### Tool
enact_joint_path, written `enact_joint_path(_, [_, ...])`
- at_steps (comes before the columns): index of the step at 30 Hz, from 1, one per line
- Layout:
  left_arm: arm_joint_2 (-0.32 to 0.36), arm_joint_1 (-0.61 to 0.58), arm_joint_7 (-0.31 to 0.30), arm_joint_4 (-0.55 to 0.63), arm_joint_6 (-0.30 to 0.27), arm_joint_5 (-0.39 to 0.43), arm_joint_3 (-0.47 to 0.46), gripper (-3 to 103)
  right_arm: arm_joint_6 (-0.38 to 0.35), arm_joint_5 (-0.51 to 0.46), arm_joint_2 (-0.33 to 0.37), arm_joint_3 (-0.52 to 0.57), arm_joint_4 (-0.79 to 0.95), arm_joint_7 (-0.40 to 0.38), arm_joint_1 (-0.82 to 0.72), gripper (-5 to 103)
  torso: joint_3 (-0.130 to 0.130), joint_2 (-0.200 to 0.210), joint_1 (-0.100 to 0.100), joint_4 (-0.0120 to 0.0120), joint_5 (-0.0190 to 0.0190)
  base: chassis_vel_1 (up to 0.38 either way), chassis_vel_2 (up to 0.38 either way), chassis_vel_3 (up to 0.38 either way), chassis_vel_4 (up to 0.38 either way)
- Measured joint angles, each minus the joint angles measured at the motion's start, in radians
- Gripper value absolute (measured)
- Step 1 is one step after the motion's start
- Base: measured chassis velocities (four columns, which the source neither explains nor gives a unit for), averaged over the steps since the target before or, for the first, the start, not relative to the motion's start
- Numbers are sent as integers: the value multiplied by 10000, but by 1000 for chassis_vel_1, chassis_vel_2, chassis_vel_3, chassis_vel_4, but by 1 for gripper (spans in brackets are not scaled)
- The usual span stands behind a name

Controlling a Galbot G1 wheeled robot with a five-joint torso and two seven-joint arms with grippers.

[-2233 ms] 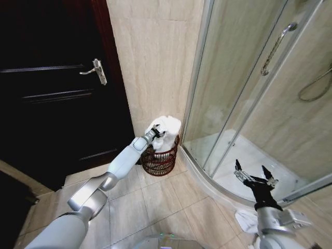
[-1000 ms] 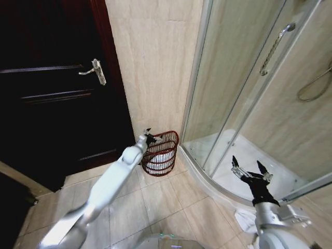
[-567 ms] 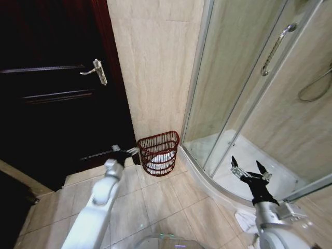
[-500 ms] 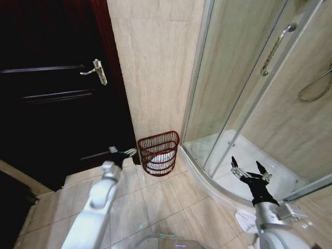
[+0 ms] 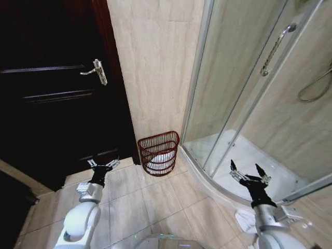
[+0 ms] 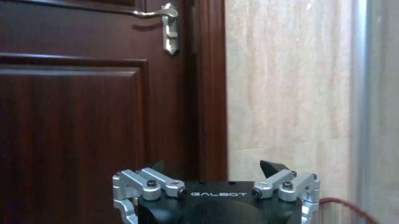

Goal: Discard the used towel into the hamper.

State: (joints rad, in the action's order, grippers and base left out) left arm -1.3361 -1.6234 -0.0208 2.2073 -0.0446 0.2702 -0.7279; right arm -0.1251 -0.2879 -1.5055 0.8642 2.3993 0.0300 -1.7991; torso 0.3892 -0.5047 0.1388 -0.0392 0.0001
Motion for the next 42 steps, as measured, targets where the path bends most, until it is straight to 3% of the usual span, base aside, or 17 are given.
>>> enact_joint_path(42, [-56, 302, 108, -300, 253, -895, 1101, 100, 157, -116, 57, 110, -221, -110, -174, 100, 1, 1, 1, 0, 0, 0, 0, 0, 0])
